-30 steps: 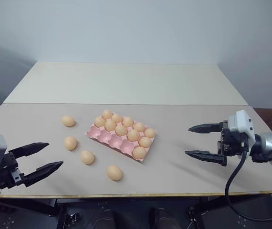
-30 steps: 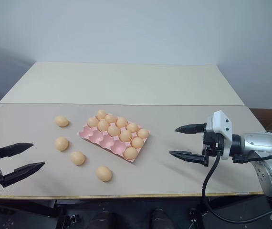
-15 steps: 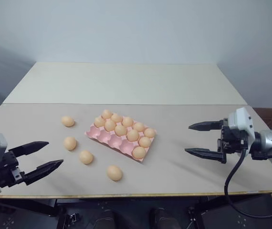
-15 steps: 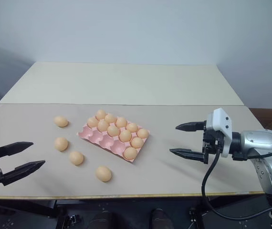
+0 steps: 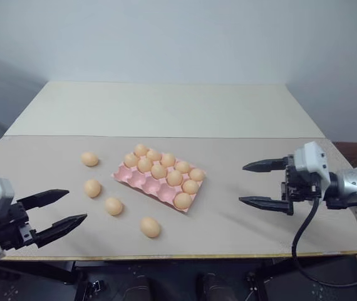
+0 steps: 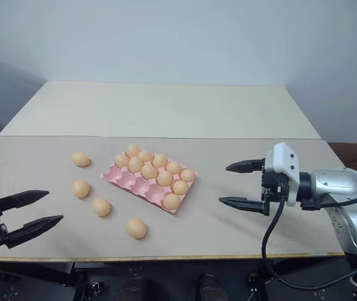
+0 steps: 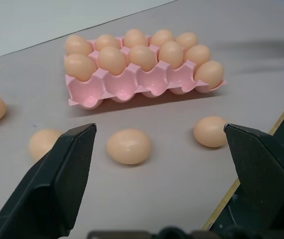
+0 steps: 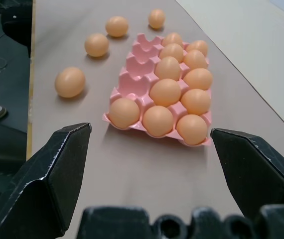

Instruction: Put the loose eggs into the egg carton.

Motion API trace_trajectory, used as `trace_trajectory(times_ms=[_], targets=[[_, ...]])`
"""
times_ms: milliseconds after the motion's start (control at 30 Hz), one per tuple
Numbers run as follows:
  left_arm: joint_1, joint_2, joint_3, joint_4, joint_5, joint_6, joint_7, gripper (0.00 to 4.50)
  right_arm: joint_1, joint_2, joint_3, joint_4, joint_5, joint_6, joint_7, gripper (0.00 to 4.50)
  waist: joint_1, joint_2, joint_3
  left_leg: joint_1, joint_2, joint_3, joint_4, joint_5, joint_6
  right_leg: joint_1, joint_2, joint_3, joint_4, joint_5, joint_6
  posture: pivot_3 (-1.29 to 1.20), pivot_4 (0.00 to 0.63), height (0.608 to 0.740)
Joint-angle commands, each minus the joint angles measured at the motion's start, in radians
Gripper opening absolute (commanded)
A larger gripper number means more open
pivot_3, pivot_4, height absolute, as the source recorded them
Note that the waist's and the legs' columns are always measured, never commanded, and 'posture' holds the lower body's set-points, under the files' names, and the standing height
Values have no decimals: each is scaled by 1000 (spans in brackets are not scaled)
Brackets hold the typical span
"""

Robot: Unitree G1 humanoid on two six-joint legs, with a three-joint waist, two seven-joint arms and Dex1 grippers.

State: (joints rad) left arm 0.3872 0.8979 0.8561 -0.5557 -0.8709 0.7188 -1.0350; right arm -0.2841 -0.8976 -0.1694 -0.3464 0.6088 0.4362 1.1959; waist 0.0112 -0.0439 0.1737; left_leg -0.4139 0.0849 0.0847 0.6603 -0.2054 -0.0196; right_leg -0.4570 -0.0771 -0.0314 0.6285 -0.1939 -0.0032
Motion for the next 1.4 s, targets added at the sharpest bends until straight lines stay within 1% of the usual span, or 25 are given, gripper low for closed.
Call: trace_trajectory(times_ms=[33, 67, 100, 200, 267, 367, 400, 500, 633, 733, 867, 1033, 1133, 1233, 1300, 1333, 1400], targets=[[-28, 38, -24, 1, -4, -21, -33, 4478, 5, -4, -16, -31, 0, -20, -9, 4500, 0, 0, 0, 0, 0, 0, 0, 0, 0, 0, 0, 0, 0, 0, 0, 0, 150, 740], [-33, 48, -40, 0, 4, -26, -47, 4478, 10, -6, -17, -34, 1, -20, -8, 4500, 1, 0, 0, 0, 0, 0, 0, 0, 0, 0, 0, 0, 0, 0, 0, 0, 150, 740], [-50, 63, -84, -7, 20, -39, -58, 4478, 9, -7, -17, -32, 2, -20, -6, 4500, 2, 0, 0, 0, 0, 0, 0, 0, 0, 0, 0, 0, 0, 0, 0, 0, 150, 740], [-125, 85, -223, -14, 55, -75, -64, 4478, 1, -5, -11, -25, 0, -22, -5, 4500, 6, 0, 0, 0, 0, 0, 0, 0, -1, 0, 0, 0, 0, 0, 0, 0, 150, 740], [-214, 84, -343, -7, 75, -89, -53, 4478, -4, -3, -4, -27, -2, -23, -6, 4500, 4, 0, 0, 0, 0, 0, 0, 0, 0, 0, 0, 0, 0, 0, 0, 0, 150, 740], [-342, 102, -553, 32, 194, -157, -86, 4478, -11, -3, 2, -30, 0, -24, 2, 4500, 5, 0, 0, 0, 0, 0, 0, 2, 4, 1, 0, 0, 0, 0, 0, 0, 150, 740], [-367, 101, -590, 47, 216, -174, -97, 4478, -12, -3, 3, -31, 0, -23, 2, 4500, 5, 1, 0, 0, -1, 0, 0, 2, 4, 1, 0, 0, 0, 0, 0, 0, 150, 740], [-493, 81, -764, 97, 296, -236, -159, 4478, -9, -10, 2, -32, -2, -24, 8, 4500, 2, 0, 0, -1, -1, 0, 0, 2, 4, 0, 1, 1, 0, 0, 0, 0, 150, 740], [-595, 61, -927, 178, 428, -345, -221, 4478, 6, -14, -7, -52, 5, -19, 5, 4500, 1, 0, 0, 0, -1, 0, 0, 3, 4, 1, 1, 1, 0, 1, 2, 0, 150, 740], [-661, 43, -995, 232, 473, -386, -265, 4478, 23, -15, -18, -69, 11, -15, -3, 4500, 2, 0, 0, -1, -1, 0, 0, 3, 4, 1, 1, 1, 1, 1, 2, 0, 150, 740], [-704, 45, -1056, 294, 548, -459, -316, 4478, 46, -13, -33, -90, 16, -12, -19, 4500, 1, 0, 0, -1, -1, 0, 0, 3, 4, 1, 1, 2, 1, 2, 3, 0, 150, 740], [-742, -8, -1111, 335, 583, -491, -338, 4478, 70, -11, -47, -104, 20, -13, -33, 4500, 2, 0, 0, -1, -1, 0, 1, 3, 4, 1, 1, 2, 1, 2, 3, 0, 150, 740], [-752, -38, -1129, 354, 616, -507, -324, 4478, 79, -12, -54, -107, 20, -15, -38, 4500, 2, 0, 0, -1, -1, 0, 1, 3, 5, 1, 1, 2, 1, 3, 4, 0, 150, 740], [-759, -50, -1135, 365, 642, -511, -314, 3912, 92, -14, -64, -114, 23, -15, -43, 4500, 2, 0, 0, -1, -1, 0, 1, 3, 5, 1, 1, 2, 1, 4, 6, 0, 150, 740], [-755, -45, -1129, 372, 643, -528, -328, 3262, 97, -16, -68, -117, 24, -16, -46, 4500, 1, 0, 0, -1, -1, 0, 1, 3, 5, 1, 1, 2, 1, 4, 6, 0, 150, 740], [-751, -42, -1126, 375, 644, -534, -334, 3052, 98, -16, -69, -118, 24, -16, -47, 4500, 1, 0, 0, -1, -1, 0, 1, 3, 5, 1, 1, 2, 1, 4, 6, 0, 150, 740], [-746, -38, -1123, 378, 646, -540, -338, 2416, 99, -15, -69, -119, 24, -16, -48, 4500, 2, 0, 0, -1, -1, 0, 1, 3, 5, 1, 1, 2, 1, 4, 6, 0, 150, 740]])
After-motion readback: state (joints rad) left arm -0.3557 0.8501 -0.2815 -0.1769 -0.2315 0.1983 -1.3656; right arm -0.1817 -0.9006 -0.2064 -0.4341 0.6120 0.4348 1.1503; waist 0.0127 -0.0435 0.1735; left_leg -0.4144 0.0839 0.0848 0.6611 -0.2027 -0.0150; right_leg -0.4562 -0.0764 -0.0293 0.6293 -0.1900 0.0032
